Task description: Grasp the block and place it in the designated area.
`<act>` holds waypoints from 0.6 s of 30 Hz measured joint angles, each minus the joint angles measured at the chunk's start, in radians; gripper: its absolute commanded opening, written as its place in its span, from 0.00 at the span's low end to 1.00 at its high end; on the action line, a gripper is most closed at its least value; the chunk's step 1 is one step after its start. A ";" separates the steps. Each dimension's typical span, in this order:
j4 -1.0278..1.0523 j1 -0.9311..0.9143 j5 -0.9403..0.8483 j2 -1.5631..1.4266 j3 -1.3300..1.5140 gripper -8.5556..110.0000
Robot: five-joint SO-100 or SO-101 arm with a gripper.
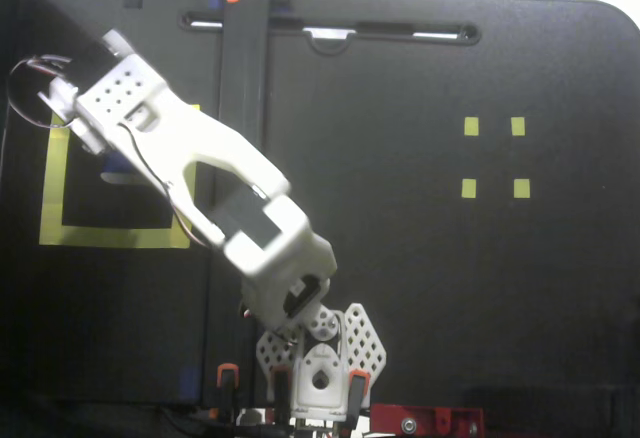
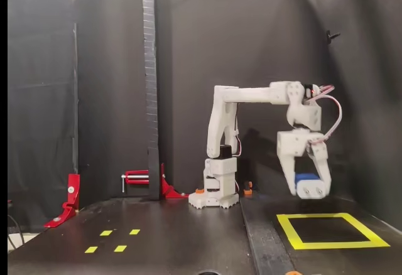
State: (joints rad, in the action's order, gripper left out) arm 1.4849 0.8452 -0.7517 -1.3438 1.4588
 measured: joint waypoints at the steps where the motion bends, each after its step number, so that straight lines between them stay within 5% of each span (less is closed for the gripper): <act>1: -0.008 0.009 0.006 0.017 0.000 0.25; 18: -0.110 0.040 0.035 0.206 0.002 0.25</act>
State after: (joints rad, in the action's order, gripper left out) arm 1.3744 0.8851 -0.7164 -1.1382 1.4603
